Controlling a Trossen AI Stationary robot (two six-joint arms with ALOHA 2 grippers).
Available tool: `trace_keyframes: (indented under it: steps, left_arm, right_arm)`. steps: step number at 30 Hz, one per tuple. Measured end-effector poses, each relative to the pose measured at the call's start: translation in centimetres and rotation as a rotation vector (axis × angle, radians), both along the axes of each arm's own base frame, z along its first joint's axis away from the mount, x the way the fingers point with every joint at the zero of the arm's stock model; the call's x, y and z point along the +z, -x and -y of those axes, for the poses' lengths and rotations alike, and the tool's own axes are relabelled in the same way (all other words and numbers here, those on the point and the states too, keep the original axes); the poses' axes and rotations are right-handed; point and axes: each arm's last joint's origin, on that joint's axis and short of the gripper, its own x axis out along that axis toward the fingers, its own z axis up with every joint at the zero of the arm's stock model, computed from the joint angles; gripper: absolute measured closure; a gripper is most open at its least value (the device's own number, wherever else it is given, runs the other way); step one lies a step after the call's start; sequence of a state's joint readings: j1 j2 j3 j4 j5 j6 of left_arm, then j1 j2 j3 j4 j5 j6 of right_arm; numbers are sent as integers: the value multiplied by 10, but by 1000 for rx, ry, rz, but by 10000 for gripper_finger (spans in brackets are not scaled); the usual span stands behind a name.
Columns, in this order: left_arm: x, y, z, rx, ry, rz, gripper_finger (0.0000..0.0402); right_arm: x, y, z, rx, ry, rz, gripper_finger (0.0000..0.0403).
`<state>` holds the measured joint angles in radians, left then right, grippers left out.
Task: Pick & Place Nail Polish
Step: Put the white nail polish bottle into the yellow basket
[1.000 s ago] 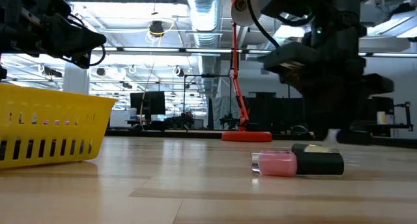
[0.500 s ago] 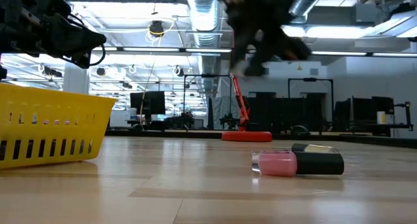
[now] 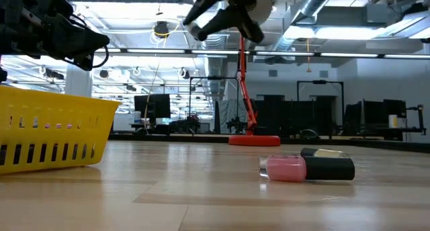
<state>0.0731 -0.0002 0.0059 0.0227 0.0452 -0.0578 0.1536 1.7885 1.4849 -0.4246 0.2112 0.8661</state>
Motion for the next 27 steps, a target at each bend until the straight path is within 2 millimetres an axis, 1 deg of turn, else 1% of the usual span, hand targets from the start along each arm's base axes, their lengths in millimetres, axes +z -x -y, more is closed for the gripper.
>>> trace_keyframes:
  steps: [4,10,13,16,18,20,22,27]
  left_arm:
    - [0,0,0,0,0,0,389]
    - [0,0,0,0,0,0,389]
    - [0,0,0,0,0,0,389]
    - [0,0,0,0,0,0,389]
    - [0,0,0,0,0,0,389]
    - [0,0,0,0,0,0,389]
    - [0,0,0,0,0,0,389]
    - [0,0,0,0,1,-6,389]
  right_arm:
    - [5,-4,-1,40,51,57,312]
    - [19,-12,-6,154,190,213,312]
    - [26,-15,-7,178,232,283,312]
    - [28,-17,-7,187,255,314,313]
    - [24,-25,-9,189,262,353,313]
    - [14,-29,-11,199,261,341,313]
    - [9,-42,-17,209,255,375,313]
    - [0,-71,-33,291,261,383,313]
